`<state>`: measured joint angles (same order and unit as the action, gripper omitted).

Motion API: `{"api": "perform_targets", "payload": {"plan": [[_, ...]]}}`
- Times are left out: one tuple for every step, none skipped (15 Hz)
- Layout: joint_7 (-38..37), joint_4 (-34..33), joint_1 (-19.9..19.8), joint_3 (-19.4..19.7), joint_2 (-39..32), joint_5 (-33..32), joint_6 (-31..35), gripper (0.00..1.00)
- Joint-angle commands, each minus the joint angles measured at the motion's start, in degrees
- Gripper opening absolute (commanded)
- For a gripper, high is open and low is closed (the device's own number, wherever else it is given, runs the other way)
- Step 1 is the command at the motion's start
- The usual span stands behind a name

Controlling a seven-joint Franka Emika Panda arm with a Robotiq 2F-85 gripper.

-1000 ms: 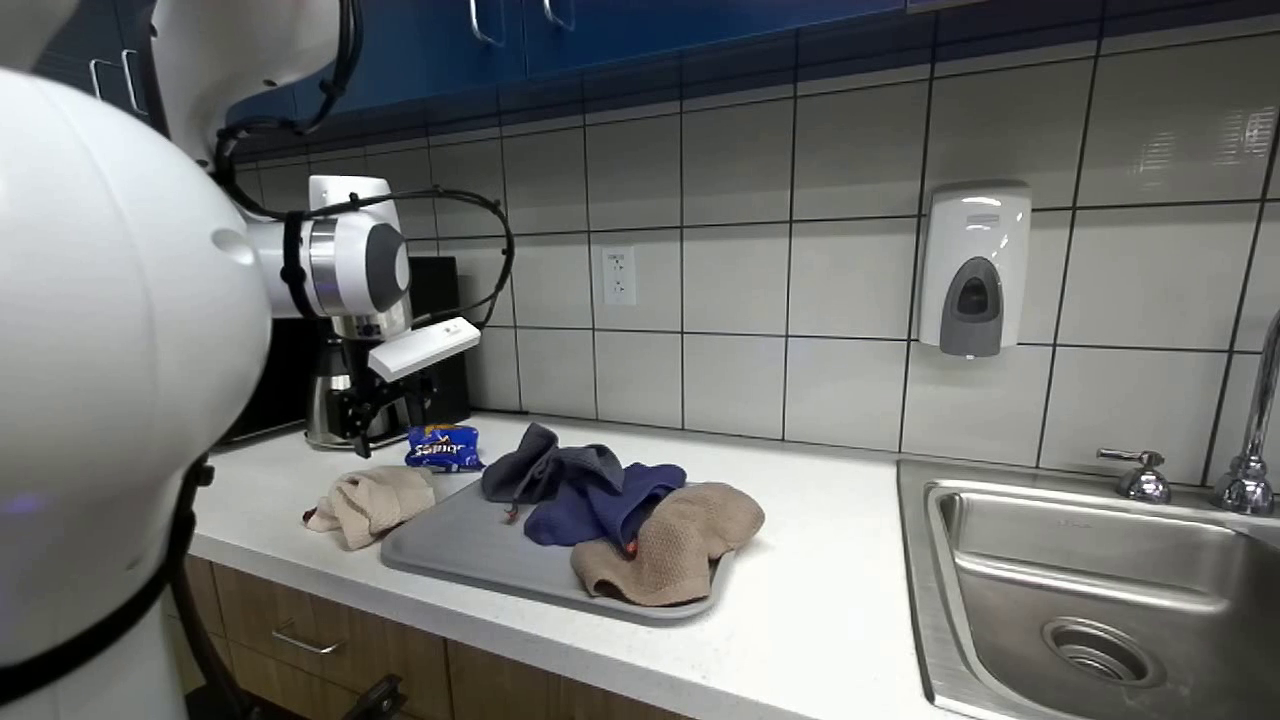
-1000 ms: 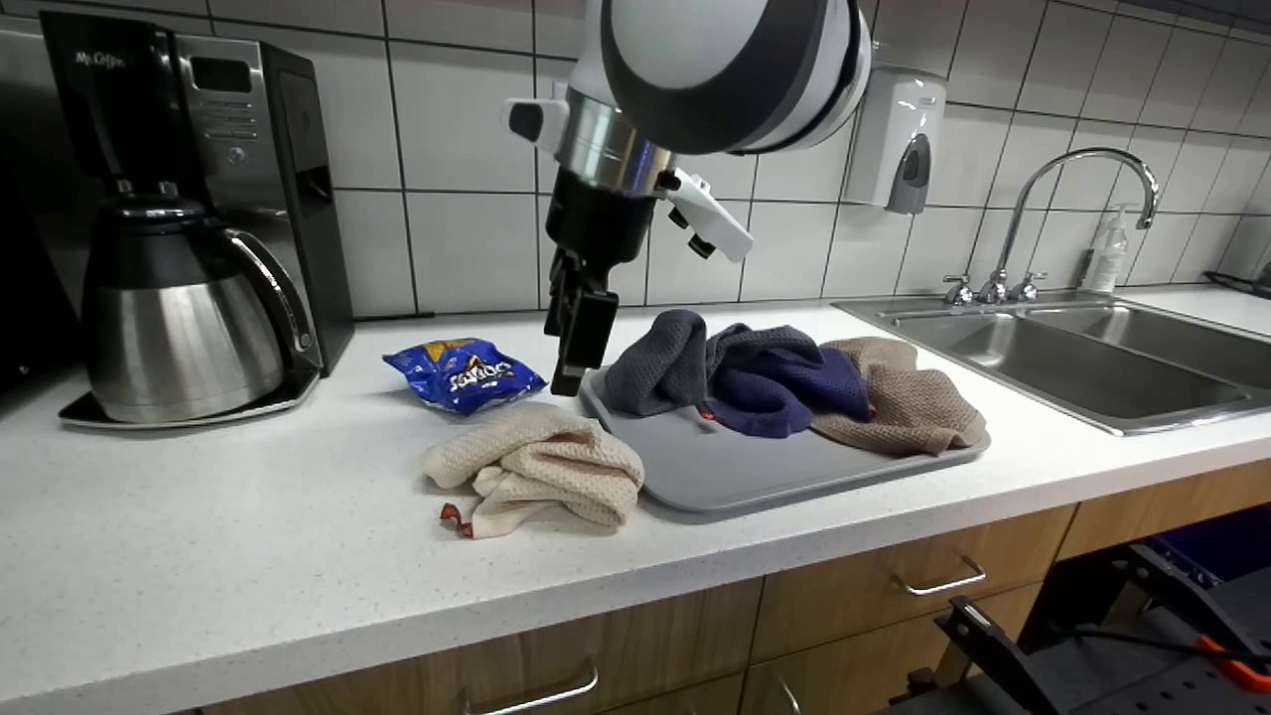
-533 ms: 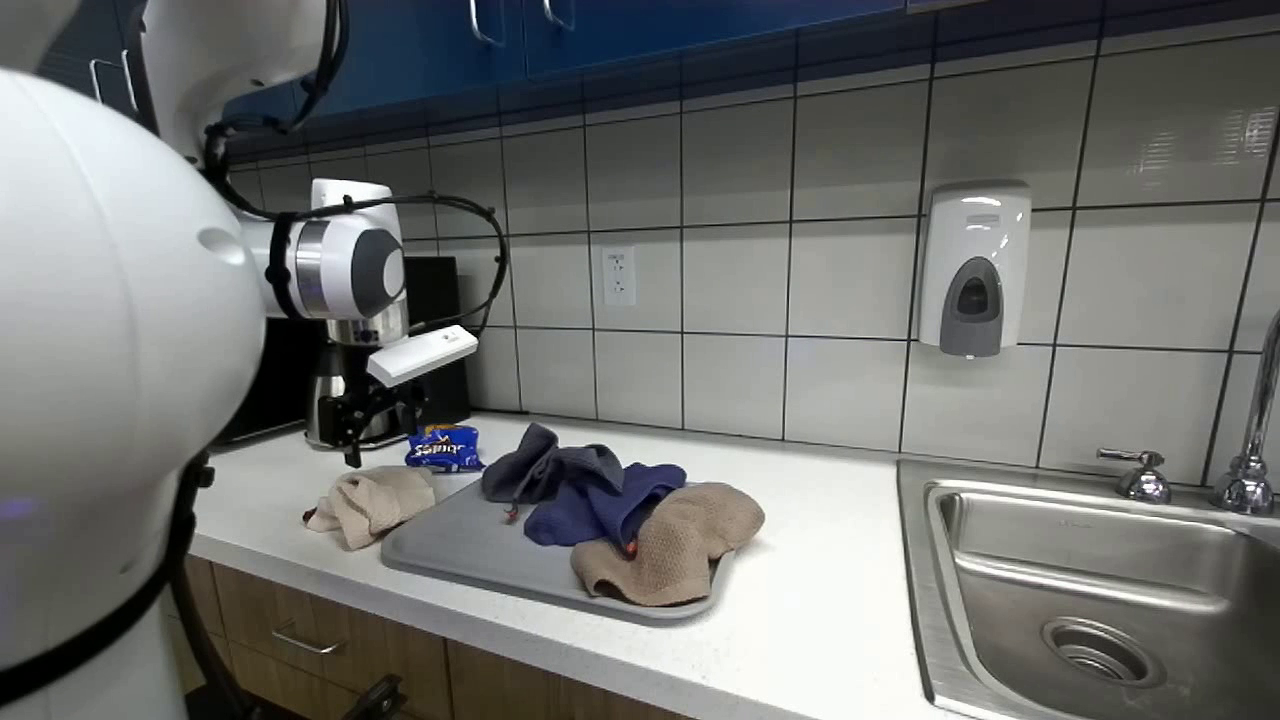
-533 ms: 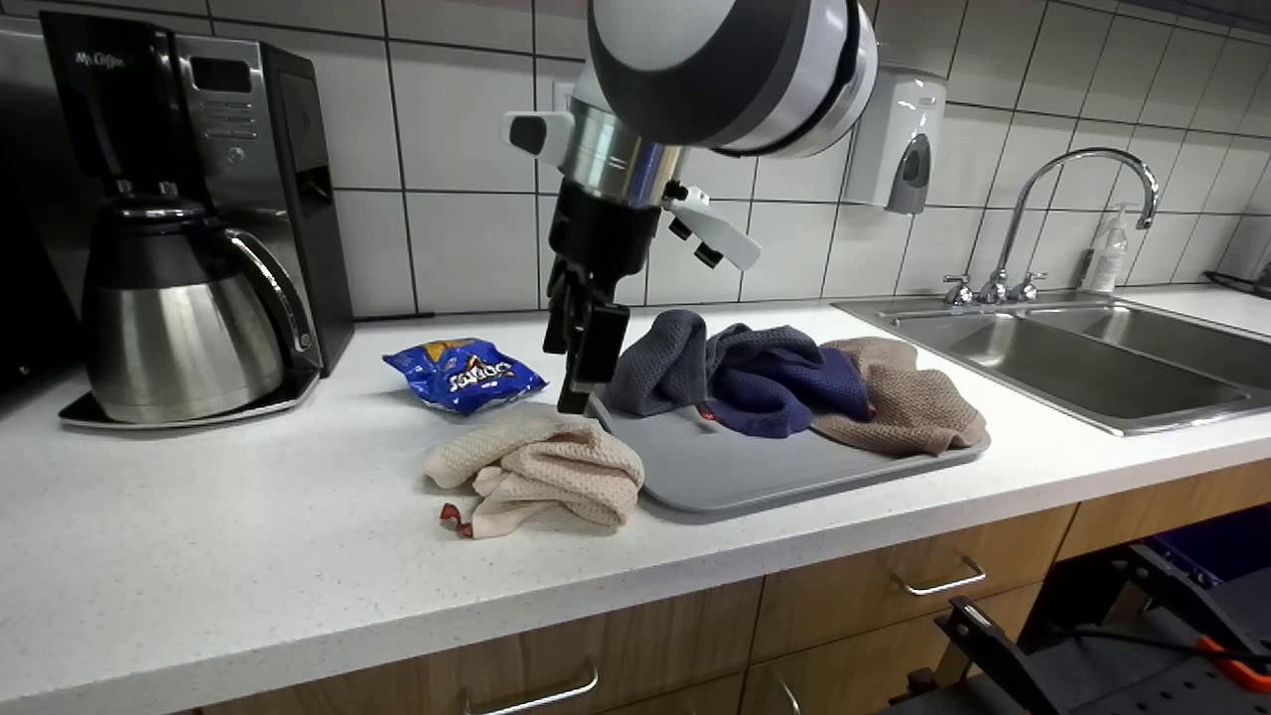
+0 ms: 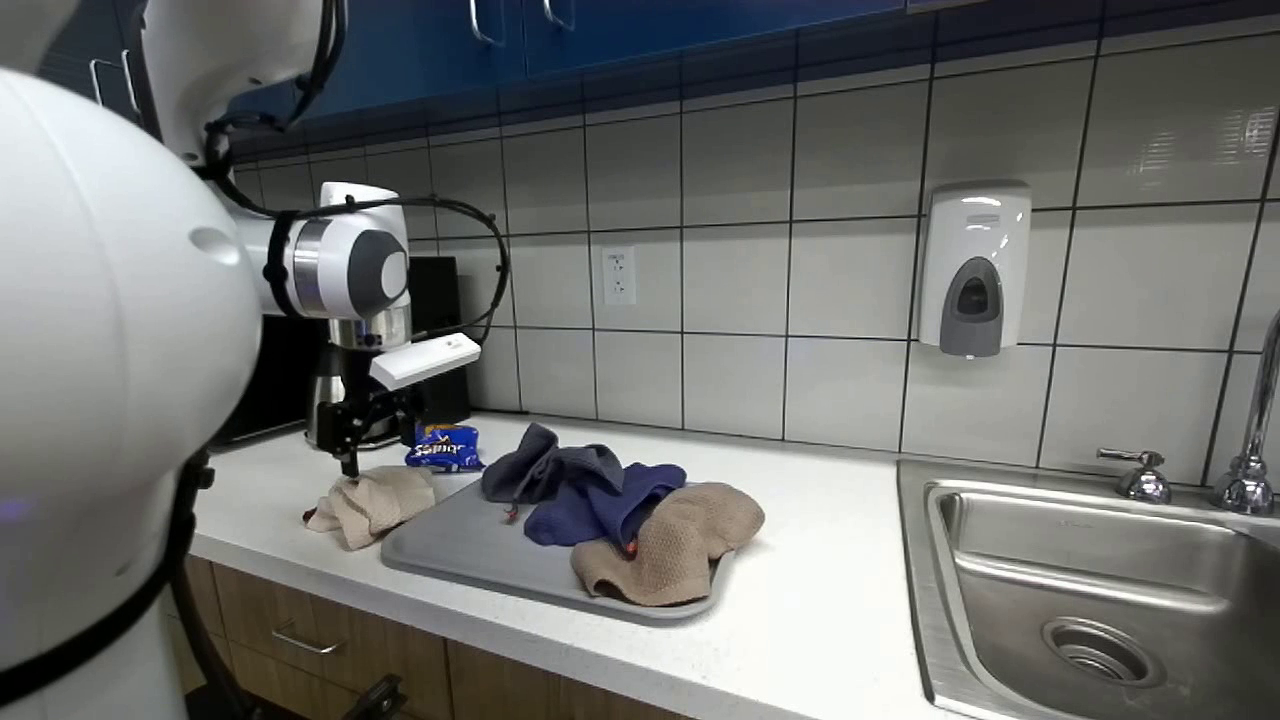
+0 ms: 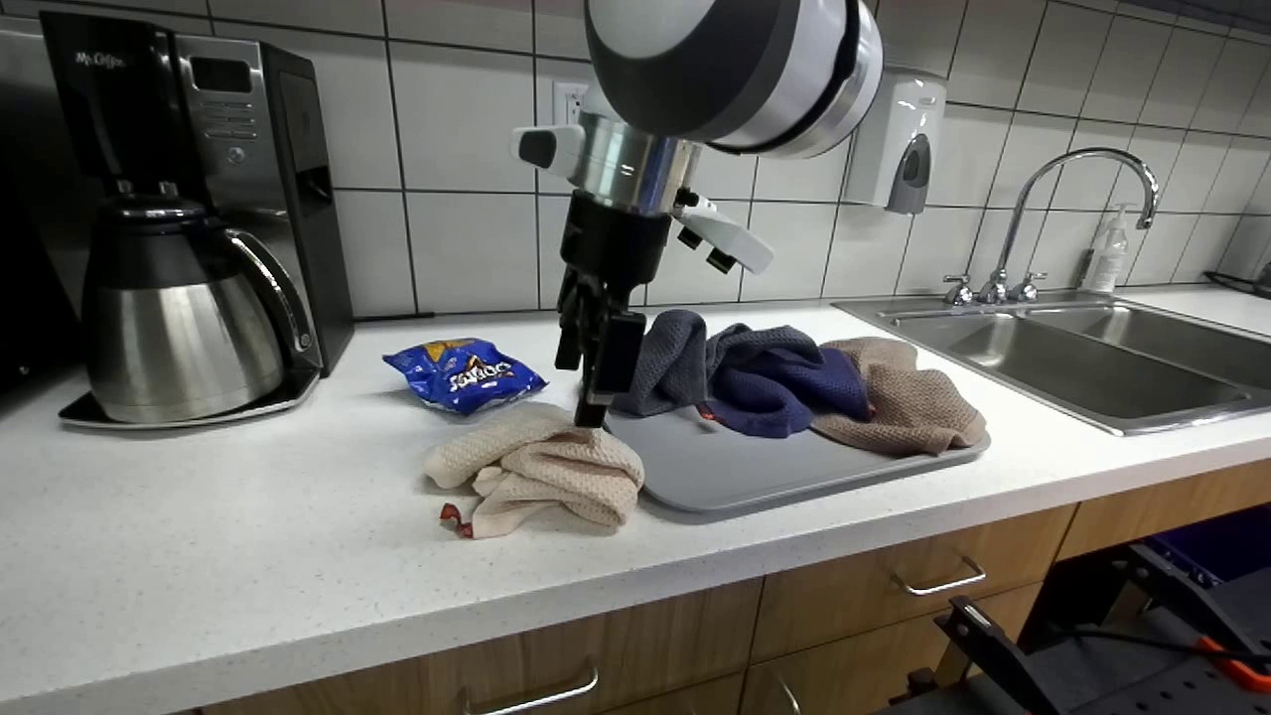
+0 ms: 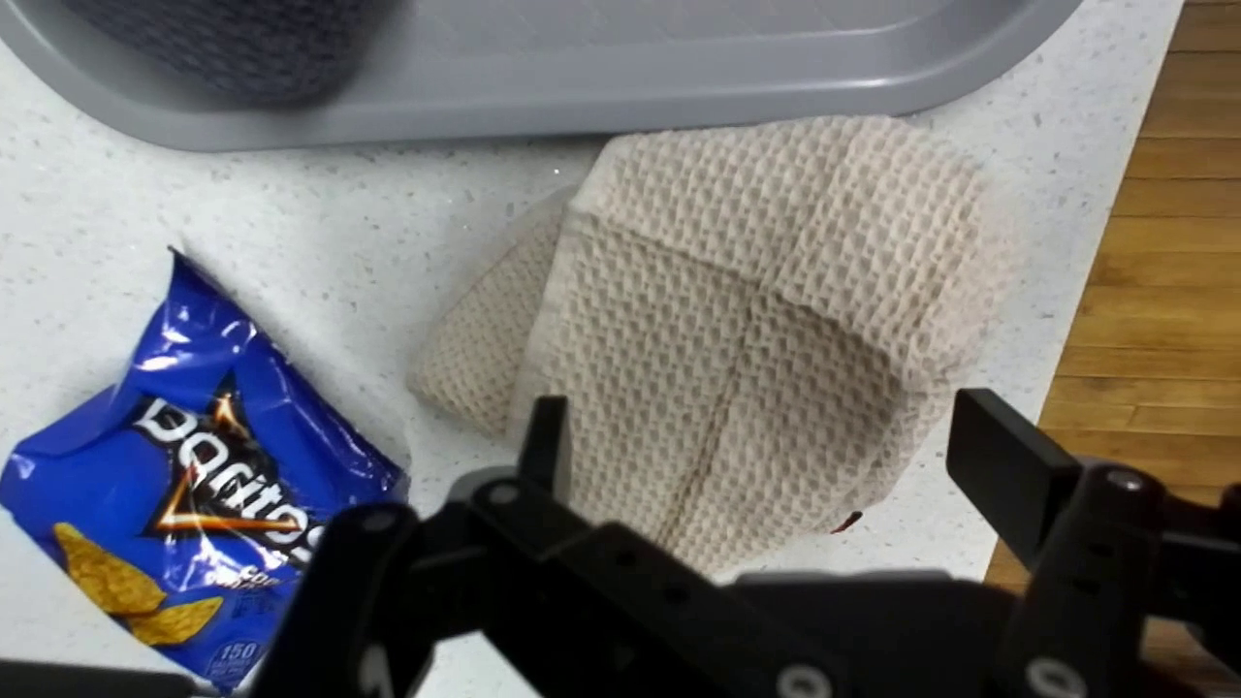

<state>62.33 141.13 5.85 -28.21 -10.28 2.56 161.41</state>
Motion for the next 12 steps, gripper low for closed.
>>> {"api": "perform_targets", "payload": {"plan": [[2.67, -0.12, 0.41, 1.0, 0.27, 1.83, -2.78, 1.0], [2.71, -0.23, 0.48, 1.06, -0.02, 1.86, -3.1, 1.0], [2.73, -0.28, 0.55, 1.04, -0.23, 1.86, -3.42, 1.0], [2.85, -0.28, 0.6, 0.95, -0.48, 1.91, -3.7, 1.0], [2.56, -0.41, 0.84, 1.03, -0.73, 1.64, -4.19, 1.0], [2.6, -0.42, 0.96, 0.98, -1.0, 1.6, -4.53, 1.0], [2.27, -0.51, 1.24, 1.06, -1.29, 1.31, -4.82, 1.0], [2.09, -0.71, 1.44, 1.05, -1.69, 1.2, -5.01, 1.0], [1.99, -0.85, 1.61, 1.05, -2.08, 1.06, -5.15, 1.0], [1.72, -0.89, 1.8, 1.12, -2.43, 0.81, -5.17, 1.0], [1.28, -1.02, 2.07, 1.34, -2.92, 0.36, -5.02, 1.0], [1.03, -1.14, 2.19, 1.44, -3.31, 0.19, -5.02, 1.0]]}}
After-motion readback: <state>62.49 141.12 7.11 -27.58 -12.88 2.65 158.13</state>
